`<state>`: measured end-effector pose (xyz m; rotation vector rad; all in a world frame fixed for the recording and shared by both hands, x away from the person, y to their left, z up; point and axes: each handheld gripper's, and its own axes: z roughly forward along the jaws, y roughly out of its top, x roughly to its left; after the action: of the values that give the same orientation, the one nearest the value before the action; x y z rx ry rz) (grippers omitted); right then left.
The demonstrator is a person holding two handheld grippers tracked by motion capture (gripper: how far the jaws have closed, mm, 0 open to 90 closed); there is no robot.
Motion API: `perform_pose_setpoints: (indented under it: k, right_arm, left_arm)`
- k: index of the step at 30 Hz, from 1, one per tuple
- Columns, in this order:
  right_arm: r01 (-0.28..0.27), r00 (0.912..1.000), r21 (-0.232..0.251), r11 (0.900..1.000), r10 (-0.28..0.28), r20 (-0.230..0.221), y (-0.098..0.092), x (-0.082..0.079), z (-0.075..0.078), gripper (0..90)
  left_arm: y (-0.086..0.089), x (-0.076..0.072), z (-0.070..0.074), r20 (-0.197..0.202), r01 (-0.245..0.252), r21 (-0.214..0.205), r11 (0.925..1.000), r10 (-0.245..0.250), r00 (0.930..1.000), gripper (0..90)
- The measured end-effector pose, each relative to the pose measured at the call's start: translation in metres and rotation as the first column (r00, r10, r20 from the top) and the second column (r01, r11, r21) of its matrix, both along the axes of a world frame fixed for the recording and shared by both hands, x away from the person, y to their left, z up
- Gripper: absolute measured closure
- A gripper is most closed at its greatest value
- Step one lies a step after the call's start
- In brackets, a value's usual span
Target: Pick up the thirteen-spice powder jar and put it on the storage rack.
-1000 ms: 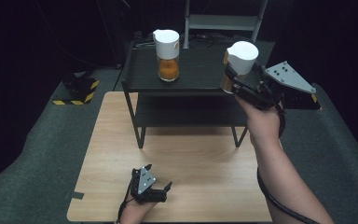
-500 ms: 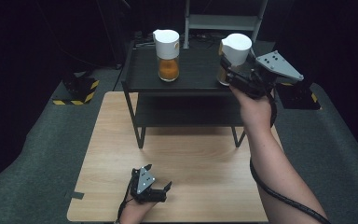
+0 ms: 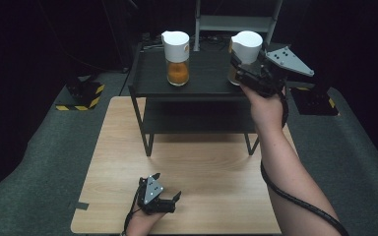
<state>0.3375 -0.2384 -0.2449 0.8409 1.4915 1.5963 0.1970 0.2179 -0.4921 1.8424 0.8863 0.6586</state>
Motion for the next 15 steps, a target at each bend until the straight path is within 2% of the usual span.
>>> perform_pose_setpoints:
  k: [15]
  right_arm:
    - [-0.003, 0.9997, 0.001, 1.0000, 0.003, -0.025, 0.0051, 0.0091, -0.0013, 30.5]
  left_arm:
    - [0.0018, 0.0005, -0.0004, -0.002, 0.003, -0.009, 1.0000, -0.003, 1.0000, 0.8]
